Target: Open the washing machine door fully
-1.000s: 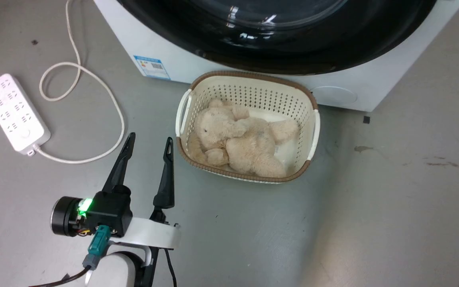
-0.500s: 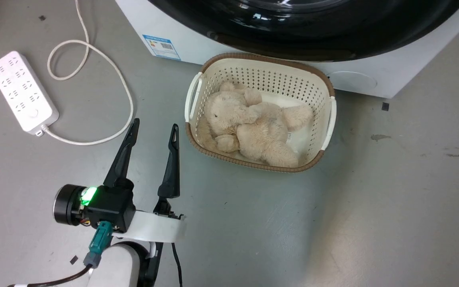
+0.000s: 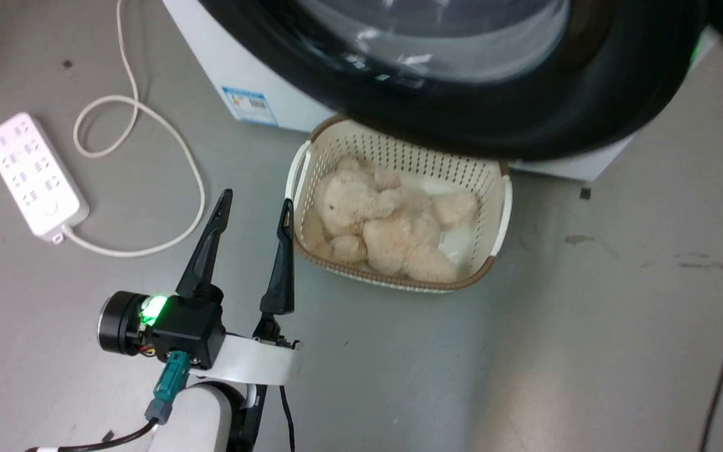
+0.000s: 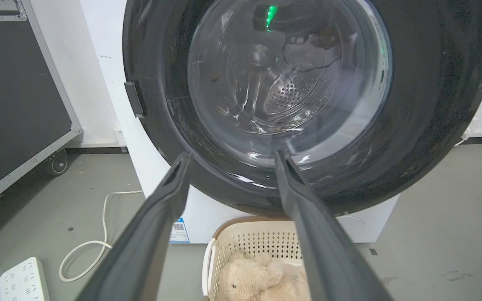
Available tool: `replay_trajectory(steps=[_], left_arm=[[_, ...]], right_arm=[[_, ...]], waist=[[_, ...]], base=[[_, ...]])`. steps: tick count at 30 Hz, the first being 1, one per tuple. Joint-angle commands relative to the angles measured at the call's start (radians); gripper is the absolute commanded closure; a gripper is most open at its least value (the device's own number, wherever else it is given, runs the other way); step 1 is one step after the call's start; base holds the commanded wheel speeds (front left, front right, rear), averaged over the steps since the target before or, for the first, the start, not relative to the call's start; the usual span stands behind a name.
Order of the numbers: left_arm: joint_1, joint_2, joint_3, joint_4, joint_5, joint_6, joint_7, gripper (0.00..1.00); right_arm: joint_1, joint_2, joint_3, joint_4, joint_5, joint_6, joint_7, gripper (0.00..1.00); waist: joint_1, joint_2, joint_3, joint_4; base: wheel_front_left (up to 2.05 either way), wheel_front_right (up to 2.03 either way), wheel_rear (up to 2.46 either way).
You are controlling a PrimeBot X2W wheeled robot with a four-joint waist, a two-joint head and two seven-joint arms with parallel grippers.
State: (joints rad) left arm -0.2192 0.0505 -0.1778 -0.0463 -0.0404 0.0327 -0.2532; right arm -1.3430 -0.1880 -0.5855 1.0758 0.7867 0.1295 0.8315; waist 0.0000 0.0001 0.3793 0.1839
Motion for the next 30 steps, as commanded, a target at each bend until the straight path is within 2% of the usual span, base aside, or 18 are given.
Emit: replay_trajectory(steps=[1,7,13,20,27,30], left_arm=[[0.003,0.000,-0.002,0.007,-0.003,0.006,-0.009,0.00],[0.035,0.004,0.005,0.026,0.001,0.007,-0.009,0.00],[0.068,0.004,0.003,0.039,0.003,0.004,-0.009,0.00],[0.121,0.005,-0.003,0.047,0.004,-0.001,-0.009,0.00],[0.155,0.005,-0.012,0.054,0.006,-0.005,-0.009,0.00],[0.172,0.006,-0.018,0.059,0.010,-0.006,-0.009,0.00]], right_arm=[[0.047,0.044,0.007,-0.004,0.012,0.001,0.028,1.00],[0.181,0.113,0.040,-0.096,0.040,0.001,0.107,1.00],[0.337,0.137,0.131,-0.202,0.099,0.001,0.220,1.00],[0.471,0.137,0.380,-0.260,0.383,0.001,0.256,1.00],[0.618,0.138,0.683,-0.370,0.631,0.001,0.204,1.00],[0.669,0.138,0.796,-0.419,0.702,0.001,0.153,1.00]], waist=[[0.0000,-0.0001,-0.030,-0.013],[0.0000,-0.0001,-0.091,-0.042],[0.0000,-0.0001,-0.150,-0.053],[0.0000,-0.0001,-0.195,-0.063],[0.0000,-0.0001,-0.222,-0.061],[0.0000,-0.0001,-0.233,-0.058]], base=[[0.00,0.00,0.00],[0.00,0.00,0.00],[0.00,0.00,0.00],[0.00,0.00,0.00],[0.00,0.00,0.00],[0.00,0.00,0.00]])
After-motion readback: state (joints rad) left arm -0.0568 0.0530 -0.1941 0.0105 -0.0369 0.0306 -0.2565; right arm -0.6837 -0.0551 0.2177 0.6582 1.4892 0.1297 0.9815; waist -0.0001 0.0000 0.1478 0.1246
